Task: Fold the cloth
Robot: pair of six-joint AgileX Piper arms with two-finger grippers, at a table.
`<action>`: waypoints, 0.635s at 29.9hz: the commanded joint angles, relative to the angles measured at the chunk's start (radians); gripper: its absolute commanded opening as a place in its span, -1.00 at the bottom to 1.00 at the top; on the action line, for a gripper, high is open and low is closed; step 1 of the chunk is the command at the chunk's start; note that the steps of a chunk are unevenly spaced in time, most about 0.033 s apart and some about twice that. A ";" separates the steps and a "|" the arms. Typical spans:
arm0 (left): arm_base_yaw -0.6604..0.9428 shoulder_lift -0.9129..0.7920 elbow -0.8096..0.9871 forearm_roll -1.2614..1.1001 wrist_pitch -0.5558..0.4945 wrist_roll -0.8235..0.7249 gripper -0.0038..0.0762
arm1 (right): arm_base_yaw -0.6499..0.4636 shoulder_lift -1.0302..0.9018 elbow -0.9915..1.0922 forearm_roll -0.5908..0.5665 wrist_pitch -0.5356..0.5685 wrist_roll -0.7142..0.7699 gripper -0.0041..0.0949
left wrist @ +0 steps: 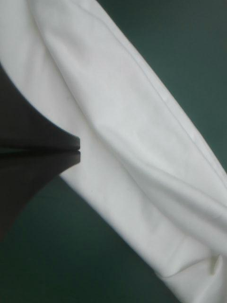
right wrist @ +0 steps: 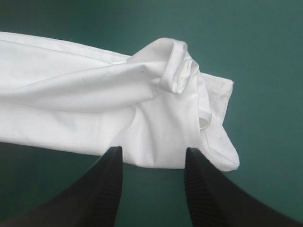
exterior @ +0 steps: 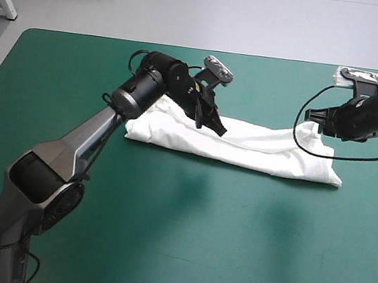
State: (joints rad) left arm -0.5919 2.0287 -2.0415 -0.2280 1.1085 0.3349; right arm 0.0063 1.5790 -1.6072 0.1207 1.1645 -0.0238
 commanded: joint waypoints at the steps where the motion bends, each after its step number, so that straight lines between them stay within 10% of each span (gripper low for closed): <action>1: -0.037 -0.009 -0.030 -0.034 -0.041 0.004 -0.96 | -0.004 -0.045 -0.033 -0.002 -0.018 -0.008 -0.11; 19: -0.081 0.165 -0.030 0.044 -0.182 -0.041 -0.96 | -0.004 -0.043 -0.029 -0.017 -0.026 -0.008 -0.11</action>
State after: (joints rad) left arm -0.6676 2.2442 -2.0415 -0.2061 0.9722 0.3158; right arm 0.0063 1.5790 -1.6072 0.1078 1.1719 -0.0238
